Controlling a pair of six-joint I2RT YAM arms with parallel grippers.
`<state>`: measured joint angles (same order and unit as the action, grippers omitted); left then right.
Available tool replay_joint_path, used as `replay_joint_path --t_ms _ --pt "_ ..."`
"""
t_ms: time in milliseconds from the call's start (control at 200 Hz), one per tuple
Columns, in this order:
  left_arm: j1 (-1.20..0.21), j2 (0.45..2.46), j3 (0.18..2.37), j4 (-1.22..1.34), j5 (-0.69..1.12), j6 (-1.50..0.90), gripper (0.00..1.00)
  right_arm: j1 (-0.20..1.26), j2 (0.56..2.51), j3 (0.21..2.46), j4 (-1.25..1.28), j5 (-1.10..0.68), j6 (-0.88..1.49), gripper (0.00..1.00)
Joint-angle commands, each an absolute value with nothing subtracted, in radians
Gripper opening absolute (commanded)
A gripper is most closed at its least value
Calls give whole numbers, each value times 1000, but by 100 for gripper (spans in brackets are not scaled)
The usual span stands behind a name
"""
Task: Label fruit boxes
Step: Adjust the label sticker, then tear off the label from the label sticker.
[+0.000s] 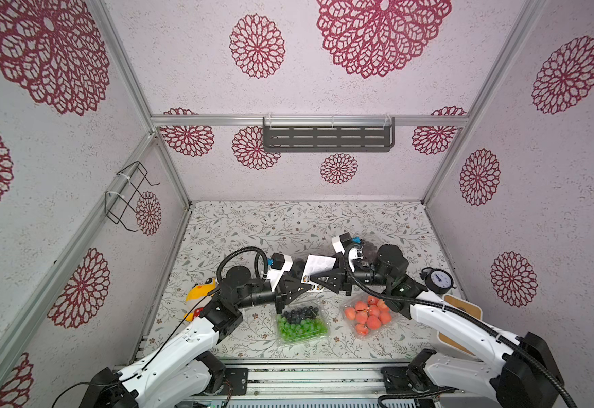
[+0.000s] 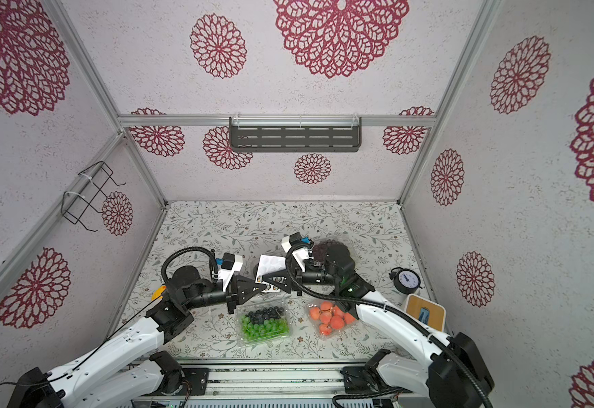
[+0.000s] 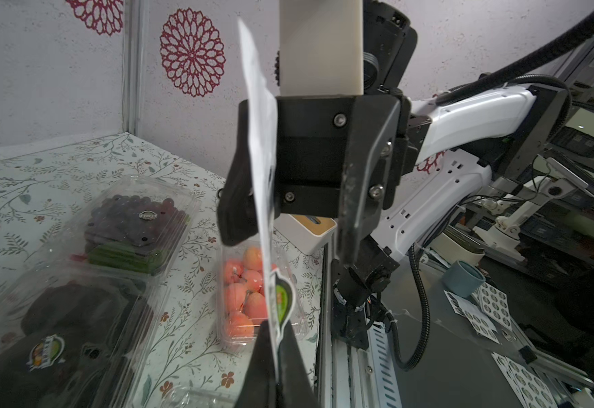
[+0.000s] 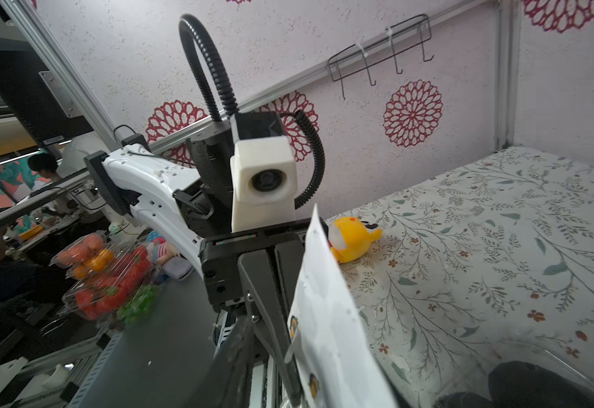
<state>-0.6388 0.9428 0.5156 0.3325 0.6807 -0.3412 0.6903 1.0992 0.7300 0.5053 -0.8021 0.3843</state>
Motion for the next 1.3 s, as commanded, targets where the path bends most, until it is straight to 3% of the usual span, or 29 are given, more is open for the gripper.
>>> replay_joint_path --t_ms 0,75,170,500,1296 --pt "-646 908 533 288 582 -308 0 687 972 713 425 -525 375 45" --pt "-646 896 525 279 541 -309 0 693 896 690 359 -366 404 48" --pt "-646 893 523 263 484 -309 0 713 838 661 352 -338 435 50" --pt "-646 902 516 262 477 -302 0 875 1047 807 311 -386 391 40" --pt "-647 888 508 259 512 -308 0 880 1159 848 365 -385 393 23"
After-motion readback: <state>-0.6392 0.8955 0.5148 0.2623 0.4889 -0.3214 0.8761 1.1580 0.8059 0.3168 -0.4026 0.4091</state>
